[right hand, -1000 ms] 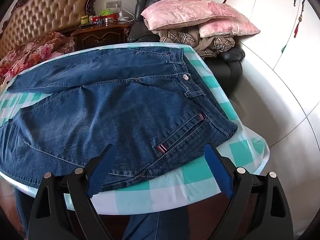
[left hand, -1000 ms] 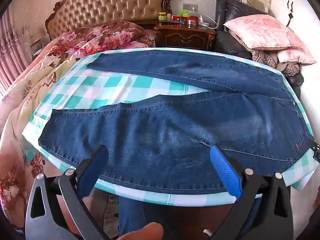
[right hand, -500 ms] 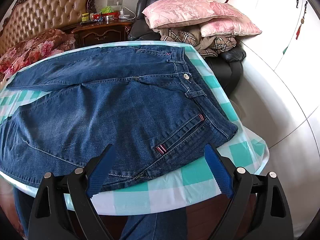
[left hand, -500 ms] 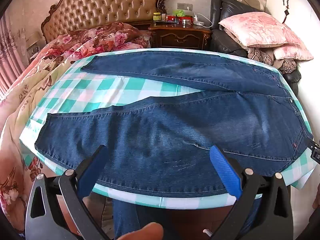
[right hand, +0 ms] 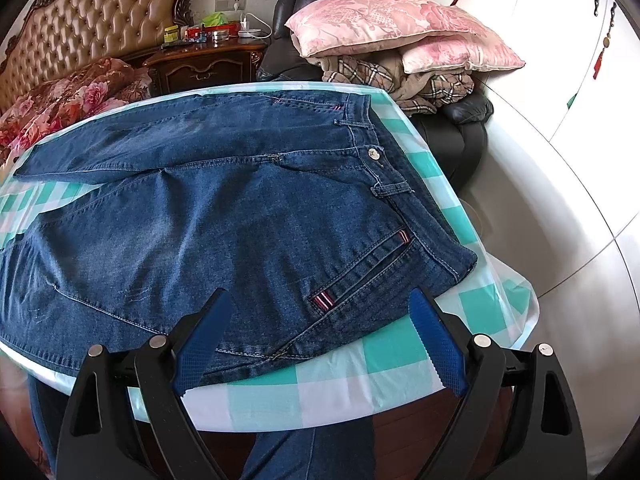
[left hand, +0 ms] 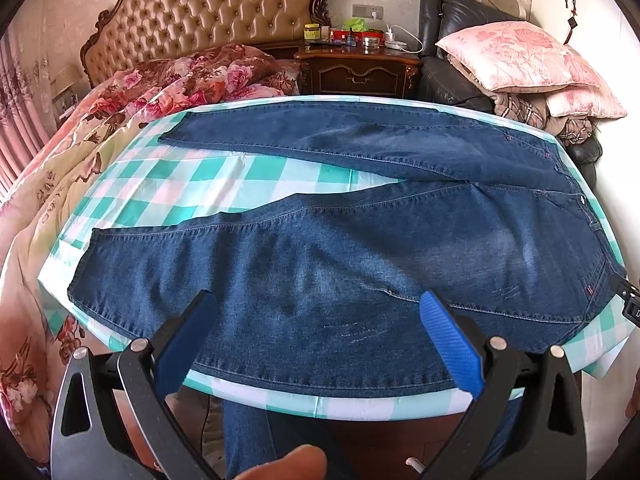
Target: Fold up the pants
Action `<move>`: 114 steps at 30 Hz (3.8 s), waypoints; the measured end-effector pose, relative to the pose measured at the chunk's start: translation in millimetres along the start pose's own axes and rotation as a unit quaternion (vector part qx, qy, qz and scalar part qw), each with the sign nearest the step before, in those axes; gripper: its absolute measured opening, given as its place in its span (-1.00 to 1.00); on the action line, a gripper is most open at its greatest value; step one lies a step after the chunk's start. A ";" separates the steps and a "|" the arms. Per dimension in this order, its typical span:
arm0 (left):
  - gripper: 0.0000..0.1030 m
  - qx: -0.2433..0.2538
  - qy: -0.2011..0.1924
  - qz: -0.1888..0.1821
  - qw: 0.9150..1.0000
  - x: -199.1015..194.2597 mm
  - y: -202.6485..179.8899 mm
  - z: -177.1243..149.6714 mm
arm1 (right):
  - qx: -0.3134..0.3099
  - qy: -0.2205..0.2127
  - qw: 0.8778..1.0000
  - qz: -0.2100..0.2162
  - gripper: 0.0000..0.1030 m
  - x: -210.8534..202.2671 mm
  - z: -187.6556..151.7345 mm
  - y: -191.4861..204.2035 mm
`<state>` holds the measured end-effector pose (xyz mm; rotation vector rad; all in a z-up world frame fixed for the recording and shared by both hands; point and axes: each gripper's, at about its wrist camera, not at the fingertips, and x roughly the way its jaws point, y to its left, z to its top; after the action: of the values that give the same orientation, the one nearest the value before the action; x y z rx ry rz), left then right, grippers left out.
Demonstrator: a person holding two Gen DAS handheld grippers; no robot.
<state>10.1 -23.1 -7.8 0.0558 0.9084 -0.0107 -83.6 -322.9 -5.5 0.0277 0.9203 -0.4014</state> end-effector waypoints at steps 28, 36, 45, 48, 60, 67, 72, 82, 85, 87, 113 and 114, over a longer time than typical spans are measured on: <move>0.97 0.000 0.001 -0.004 1.000 -1.5 -2.0 2.3 | -0.002 -0.001 1.000 0.000 0.68 -0.7 2.5 0.1; 0.97 -0.002 0.002 -0.004 1.000 -0.9 -0.4 1.9 | -0.002 -0.001 1.000 0.000 0.68 -0.6 2.4 0.5; 0.97 -0.004 0.004 -0.004 1.000 -0.6 0.0 0.9 | -0.003 -0.001 1.000 -0.001 0.69 0.4 2.2 0.4; 0.97 -0.005 0.006 -0.004 1.000 1.3 0.1 -1.0 | -0.003 -0.001 1.000 -0.001 0.69 1.1 -0.6 -0.8; 0.97 -0.012 0.009 -0.010 1.000 6.2 2.2 -4.4 | 0.011 0.023 0.997 0.066 0.69 10.4 7.2 -5.1; 0.97 -0.052 0.019 -0.073 0.996 32.7 18.0 -8.4 | 0.056 0.009 0.995 0.086 0.70 72.4 119.0 -74.7; 0.97 -0.086 0.062 -0.120 0.987 63.5 35.2 -9.2 | 0.033 0.049 0.996 0.073 0.70 183.8 224.8 -99.1; 0.95 -0.133 0.078 -0.131 0.979 97.6 74.5 3.7 | 0.002 0.113 0.990 0.086 0.48 312.4 291.4 -96.2; 0.95 -0.134 0.073 -0.127 0.980 102.9 83.0 12.8 | -0.007 0.125 0.988 0.093 0.26 332.9 292.6 -90.1; 0.95 -0.133 0.069 -0.129 0.980 104.7 86.7 19.8 | -0.029 0.116 0.989 0.091 -0.10 335.0 292.6 -83.0; 0.05 -0.381 0.183 -0.171 0.890 399.3 217.4 337.4 | -0.056 -0.096 0.955 0.274 -0.77 52.3 215.5 -91.5; 0.01 -0.380 0.190 -0.162 0.891 405.2 215.9 340.3 | -0.059 -0.097 0.955 0.275 -0.77 49.9 213.0 -93.4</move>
<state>534.5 180.2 -108.9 -0.8534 1.2528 0.0477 74.1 -466.7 99.4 0.1297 0.7040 0.1678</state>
